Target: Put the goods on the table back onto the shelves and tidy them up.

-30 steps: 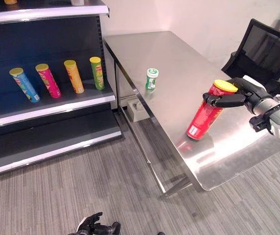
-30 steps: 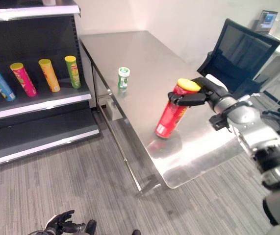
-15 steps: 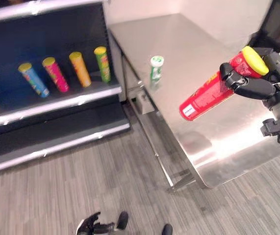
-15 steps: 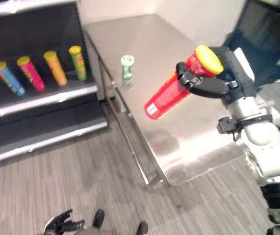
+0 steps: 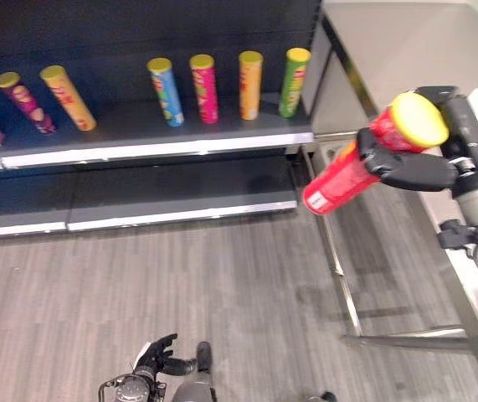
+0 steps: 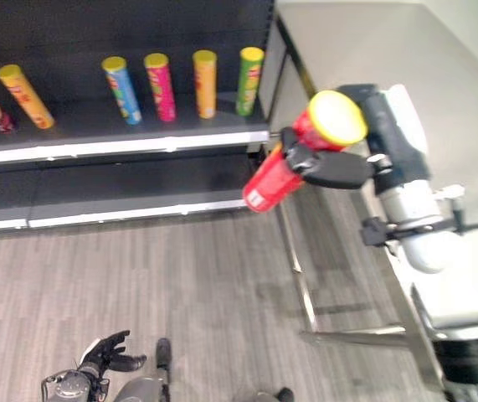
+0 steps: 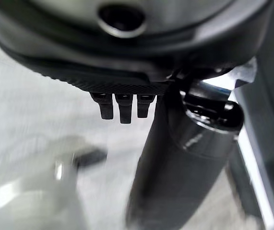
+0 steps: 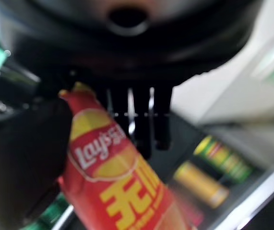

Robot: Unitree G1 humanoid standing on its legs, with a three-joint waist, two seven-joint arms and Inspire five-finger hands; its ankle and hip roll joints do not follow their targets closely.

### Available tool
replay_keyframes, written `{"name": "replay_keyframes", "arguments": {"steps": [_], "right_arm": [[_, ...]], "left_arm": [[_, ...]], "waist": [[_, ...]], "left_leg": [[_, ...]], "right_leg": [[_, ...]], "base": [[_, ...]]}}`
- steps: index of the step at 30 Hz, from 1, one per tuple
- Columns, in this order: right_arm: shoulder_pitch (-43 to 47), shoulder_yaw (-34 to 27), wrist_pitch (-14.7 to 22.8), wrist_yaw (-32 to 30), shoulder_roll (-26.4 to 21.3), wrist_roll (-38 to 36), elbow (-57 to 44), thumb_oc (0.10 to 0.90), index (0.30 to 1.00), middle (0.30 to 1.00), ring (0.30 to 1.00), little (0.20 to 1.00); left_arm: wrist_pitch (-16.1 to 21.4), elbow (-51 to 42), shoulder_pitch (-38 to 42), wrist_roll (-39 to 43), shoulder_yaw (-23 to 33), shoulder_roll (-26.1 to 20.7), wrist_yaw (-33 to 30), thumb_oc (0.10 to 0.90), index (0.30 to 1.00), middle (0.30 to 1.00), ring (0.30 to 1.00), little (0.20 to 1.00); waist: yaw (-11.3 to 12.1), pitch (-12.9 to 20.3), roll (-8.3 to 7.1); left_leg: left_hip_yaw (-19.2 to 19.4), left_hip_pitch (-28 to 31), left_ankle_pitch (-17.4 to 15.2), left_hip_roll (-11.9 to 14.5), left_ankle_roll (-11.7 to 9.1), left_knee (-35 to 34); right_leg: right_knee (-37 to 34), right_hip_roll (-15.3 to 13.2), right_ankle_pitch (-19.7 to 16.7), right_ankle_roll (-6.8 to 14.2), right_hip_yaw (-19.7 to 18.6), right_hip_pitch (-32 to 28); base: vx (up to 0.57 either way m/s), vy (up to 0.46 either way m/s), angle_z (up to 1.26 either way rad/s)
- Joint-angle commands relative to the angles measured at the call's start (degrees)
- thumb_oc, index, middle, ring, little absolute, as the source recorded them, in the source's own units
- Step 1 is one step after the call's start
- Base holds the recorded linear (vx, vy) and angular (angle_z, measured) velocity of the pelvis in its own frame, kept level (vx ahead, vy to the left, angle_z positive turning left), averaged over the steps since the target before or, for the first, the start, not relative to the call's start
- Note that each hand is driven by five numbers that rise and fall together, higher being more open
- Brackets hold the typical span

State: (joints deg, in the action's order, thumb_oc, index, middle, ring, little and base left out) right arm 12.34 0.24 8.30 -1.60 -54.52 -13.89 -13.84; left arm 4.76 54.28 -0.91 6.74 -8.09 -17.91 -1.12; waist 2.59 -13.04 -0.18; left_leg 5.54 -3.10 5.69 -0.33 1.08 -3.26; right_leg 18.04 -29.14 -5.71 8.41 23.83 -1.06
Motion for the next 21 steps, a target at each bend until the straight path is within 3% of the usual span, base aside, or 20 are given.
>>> {"name": "replay_keyframes", "arguments": {"steps": [1,2,3,4,5,7,11,14,16,18,21], "right_arm": [[12.59,-1.72,5.05,-1.26,-5.14,1.5,-4.55,0.4,0.3,0.3,0.3,0.3],[12.77,-1.59,5.05,-1.27,-5.15,1.5,-4.49,0.4,0.3,0.3,0.3,0.3],[13.88,-0.34,5.3,-0.97,-5.01,1.17,-4.41,0.4,0.3,0.3,0.3,0.3],[16.04,2.62,5.44,-0.89,-5.07,1.47,-3.89,0.4,0.3,0.3,0.3,0.3],[16.29,2.82,5.46,-0.92,-5.09,1.48,-3.78,0.4,0.3,0.3,0.3,0.3],[17.05,5.15,5.39,-0.65,-4.5,1.42,-3.0,0.4,0.3,0.3,0.3,0.3],[17.18,8.25,5.45,0.28,-2.02,0.23,-1.76,0.4,0.3,0.3,0.3,0.3],[15.54,7.59,5.32,0.53,-1.79,0.48,-1.91,0.4,0.3,0.3,0.3,0.3],[14.99,7.2,4.95,0.28,-1.85,1.33,-1.67,0.4,0.3,0.3,0.3,0.3],[14.15,6.99,4.6,0.1,-0.39,2.16,-1.67,0.4,0.3,0.3,0.3,0.3],[14.29,7.71,4.6,-0.77,0.72,3.34,0.08,0.4,0.3,0.3,0.3,0.3]], "left_arm": [[0.43,0.42,-3.18,0.05,0.7,-3.89,-0.56,0.8,0.9,0.9,0.9,0.9],[0.44,0.43,-3.16,0.04,0.77,-3.85,-0.56,0.8,0.9,0.9,0.9,0.9],[0.44,0.83,-2.82,-0.07,0.71,-4.03,-0.65,0.8,0.9,0.9,0.9,0.9],[0.12,1.59,-2.42,0.37,0.68,-3.87,-0.61,0.8,0.9,0.9,0.9,0.9],[0.12,1.6,-2.39,0.37,0.76,-3.82,-0.61,0.8,0.9,0.9,0.9,0.9],[0.29,1.83,-2.24,0.58,0.32,-2.27,-0.19,0.8,0.9,0.9,0.9,0.9],[0.57,0.71,-3.96,1.01,-0.48,0.4,0.41,0.8,0.9,0.9,0.9,0.9],[0.52,-1.49,-3.68,2.32,-1.04,0.94,0.4,0.8,0.9,0.9,0.9,0.9],[0.34,-1.84,-3.74,3.05,-1.15,1.54,0.29,0.8,0.9,0.9,0.9,0.9],[0.23,-1.51,-4.28,2.59,-0.93,1.65,0.08,0.8,0.9,0.9,0.9,0.9],[0.31,-1.13,-4.39,3.0,-0.65,0.9,-0.79,0.8,0.9,0.9,0.9,0.9]], "waist": [[1.03,3.24,0.02],[0.88,3.29,0.12],[0.76,2.81,0.23],[0.51,1.83,-0.32],[0.43,1.88,-0.25],[-0.18,1.08,-1.24],[0.15,1.65,-1.23],[0.25,-0.43,-1.58],[0.31,-1.02,-1.24],[0.7,-0.6,-1.59],[1.31,-0.13,-2.25]], "left_leg": [[0.42,1.68,-3.52,4.26,-5.12,-1.74],[0.31,1.49,-3.34,4.36,-5.14,-1.74],[-0.05,1.6,-3.2,4.02,-5.04,-1.74],[-0.86,2.18,-3.42,2.53,-4.7,-1.74],[-0.87,2.01,-3.26,2.58,-4.69,-1.74],[-3.37,3.14,-4.19,-0.52,-4.08,-1.74],[-4.61,3.52,-4.52,-1.59,-3.76,-1.42],[-4.39,-1.21,-6.95,-1.89,-4.92,8.68],[-3.56,-3.86,-6.94,0.28,-6.21,11.57],[-4.43,-4.79,-5.88,3.62,-6.3,10.08],[-7.66,-6.68,-0.59,10.77,-7.85,5.51]], "right_leg": [[-3.91,11.41,4.39,0.2,-4.36,1.75],[-4.11,11.54,4.21,0.07,-4.19,1.78],[-4.18,14.7,5.89,-0.93,-4.44,3.29],[-6.77,20.74,7.48,-1.31,-6.92,5.78],[-7.05,20.83,7.19,-1.36,-6.88,5.83],[-13.93,26.09,6.16,-1.83,-13.86,5.85],[-19.33,26.64,3.48,-2.05,-14.17,2.82],[-20.23,25.08,3.72,-2.41,-13.12,1.12],[-20.8,24.12,4.35,-2.3,-12.36,-0.04],[-21.34,23.03,4.72,-1.76,-12.83,-0.66],[-21.45,20.69,6.26,-0.59,-13.69,-0.34]], "base": [[0.07,0.186,0.72],[0.08,0.153,0.64],[0.06,0.077,0.59],[0.06,0.08,0.27],[0.08,0.055,0.18],[0.12,0.036,0.21],[0.13,-0.025,0.72],[0.02,0.005,0.23],[0.04,0.139,0.67],[0.12,0.192,0.55],[0.15,0.267,-0.05]]}}
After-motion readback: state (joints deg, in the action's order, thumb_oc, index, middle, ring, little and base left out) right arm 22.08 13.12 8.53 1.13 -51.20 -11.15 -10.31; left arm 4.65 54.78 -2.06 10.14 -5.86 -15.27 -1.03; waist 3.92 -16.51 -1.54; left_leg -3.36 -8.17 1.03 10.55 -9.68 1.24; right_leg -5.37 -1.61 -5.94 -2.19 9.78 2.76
